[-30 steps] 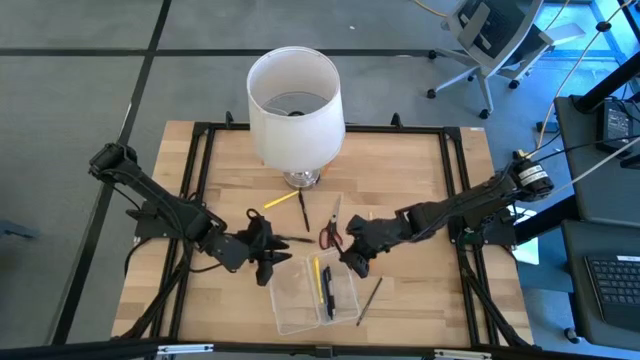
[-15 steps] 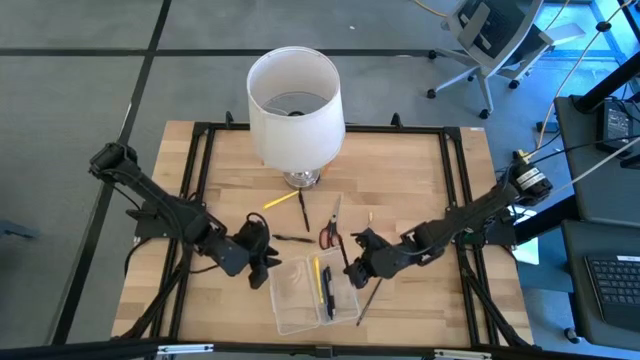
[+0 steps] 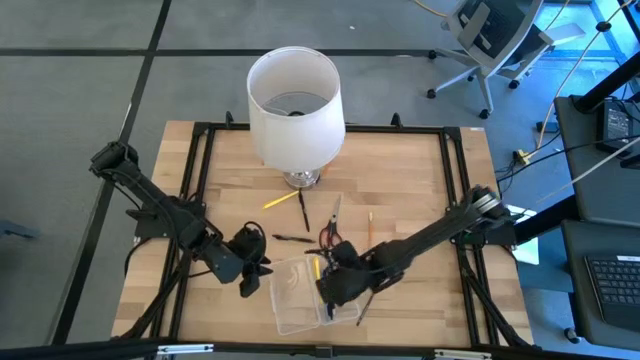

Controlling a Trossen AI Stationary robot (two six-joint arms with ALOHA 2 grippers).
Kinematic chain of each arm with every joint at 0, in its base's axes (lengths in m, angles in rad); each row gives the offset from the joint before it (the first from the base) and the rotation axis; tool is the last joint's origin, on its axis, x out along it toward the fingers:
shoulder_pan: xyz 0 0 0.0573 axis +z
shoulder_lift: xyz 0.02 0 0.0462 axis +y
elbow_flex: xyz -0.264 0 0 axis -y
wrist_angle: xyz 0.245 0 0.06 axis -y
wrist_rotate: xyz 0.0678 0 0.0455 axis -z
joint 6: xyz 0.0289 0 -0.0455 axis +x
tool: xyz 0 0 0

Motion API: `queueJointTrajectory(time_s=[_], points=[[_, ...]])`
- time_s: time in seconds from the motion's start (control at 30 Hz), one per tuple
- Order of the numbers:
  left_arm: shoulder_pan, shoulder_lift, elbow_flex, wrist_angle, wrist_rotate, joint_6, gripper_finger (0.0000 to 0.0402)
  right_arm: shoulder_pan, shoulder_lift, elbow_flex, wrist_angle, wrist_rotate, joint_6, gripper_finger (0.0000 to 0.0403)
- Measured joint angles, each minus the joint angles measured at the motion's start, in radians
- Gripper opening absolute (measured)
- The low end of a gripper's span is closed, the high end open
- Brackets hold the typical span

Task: Pick & place school supplies into a supply box
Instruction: Put the bottom black pen into the transparent supply box

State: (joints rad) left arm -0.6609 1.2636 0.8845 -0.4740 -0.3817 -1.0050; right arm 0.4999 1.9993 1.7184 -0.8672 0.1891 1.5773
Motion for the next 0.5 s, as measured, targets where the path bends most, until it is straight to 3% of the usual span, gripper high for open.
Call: queueJointTrajectory(time_s=[0.23, 0.5], points=[[-0.006, 0.000, 0.000, -0.003, 0.000, -0.003, 0.0127, -0.015, 0.177, 0.116, -0.123, -0.211, 0.045, 0.0047], [-0.006, 0.000, 0.000, -0.002, 0.000, -0.003, 0.0127, -0.043, 0.227, 0.125, -0.150, -0.290, 0.069, 0.0047]])
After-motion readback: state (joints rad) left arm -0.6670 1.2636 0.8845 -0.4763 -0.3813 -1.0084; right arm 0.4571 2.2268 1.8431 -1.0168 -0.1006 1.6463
